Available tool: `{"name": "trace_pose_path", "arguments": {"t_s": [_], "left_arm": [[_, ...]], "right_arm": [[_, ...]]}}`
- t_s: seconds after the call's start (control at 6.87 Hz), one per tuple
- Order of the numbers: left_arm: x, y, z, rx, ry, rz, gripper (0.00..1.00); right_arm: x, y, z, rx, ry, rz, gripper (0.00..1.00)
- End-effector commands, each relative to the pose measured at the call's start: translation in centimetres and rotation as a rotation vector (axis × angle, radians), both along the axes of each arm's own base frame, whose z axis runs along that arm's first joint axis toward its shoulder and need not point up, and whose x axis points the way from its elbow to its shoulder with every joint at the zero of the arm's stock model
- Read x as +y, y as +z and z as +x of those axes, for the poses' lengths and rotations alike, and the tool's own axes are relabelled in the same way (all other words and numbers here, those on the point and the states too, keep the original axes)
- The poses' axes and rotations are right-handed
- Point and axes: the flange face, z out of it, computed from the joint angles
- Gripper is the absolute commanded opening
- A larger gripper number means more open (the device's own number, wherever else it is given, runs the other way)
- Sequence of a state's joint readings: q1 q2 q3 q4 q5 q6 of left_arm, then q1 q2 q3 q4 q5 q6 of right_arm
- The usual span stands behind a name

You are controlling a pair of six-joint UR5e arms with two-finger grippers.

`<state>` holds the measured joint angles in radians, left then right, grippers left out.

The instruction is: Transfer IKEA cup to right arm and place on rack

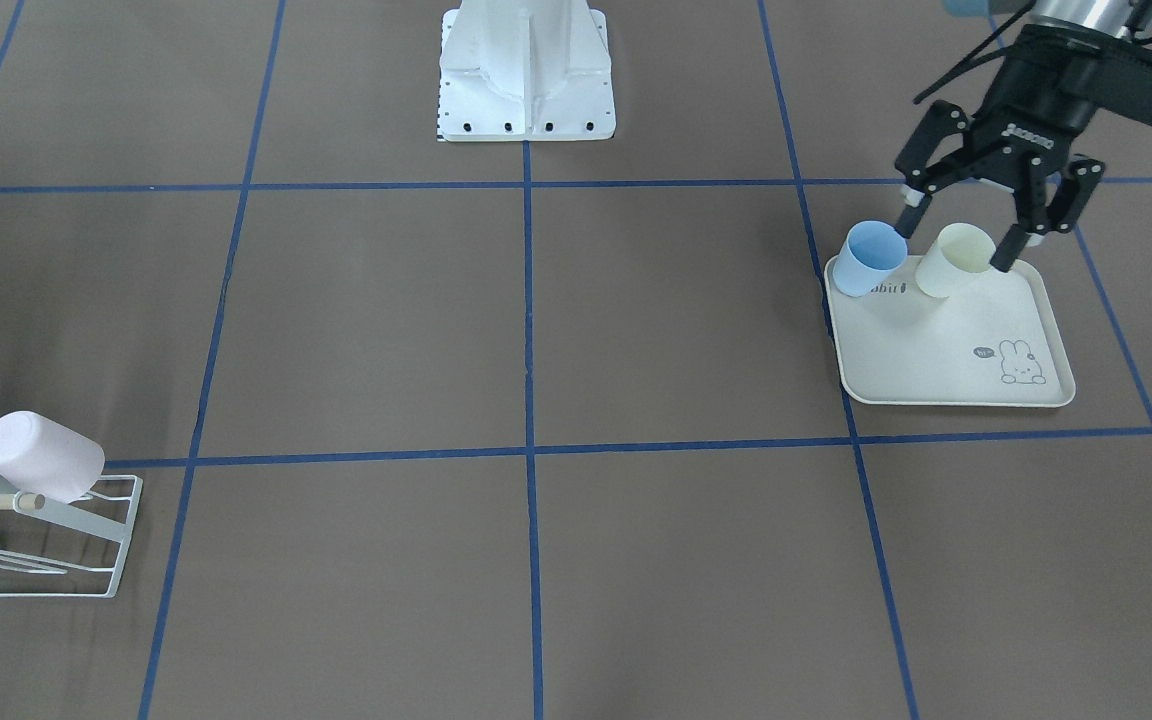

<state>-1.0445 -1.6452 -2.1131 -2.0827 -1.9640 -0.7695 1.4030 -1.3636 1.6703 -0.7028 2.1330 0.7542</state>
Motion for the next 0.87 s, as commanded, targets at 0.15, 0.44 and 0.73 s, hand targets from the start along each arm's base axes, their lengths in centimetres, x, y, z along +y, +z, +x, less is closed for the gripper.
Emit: {"name": "trace_pose_path", "arguments": {"t_s": [0.15, 0.44, 0.73], "left_arm": [[-0.5, 10.7, -3.7, -0.329, 0.232, -0.039, 1.00], [-0.4, 16.7, -3.5, -0.446, 0.365, -0.052, 1.00], [-0.7, 19.7, -2.6, -0.439, 0.405, -0.108, 1.00]], "right_arm": [[2.3, -8.3, -4.2, -0.200, -0.144, -0.141, 1.00], [4.2, -10.2, -10.3, -0.382, -0.205, -0.251, 1.00], [5.1, -11.7, -13.7, -0.459, -0.253, -0.278, 1.00]]}}
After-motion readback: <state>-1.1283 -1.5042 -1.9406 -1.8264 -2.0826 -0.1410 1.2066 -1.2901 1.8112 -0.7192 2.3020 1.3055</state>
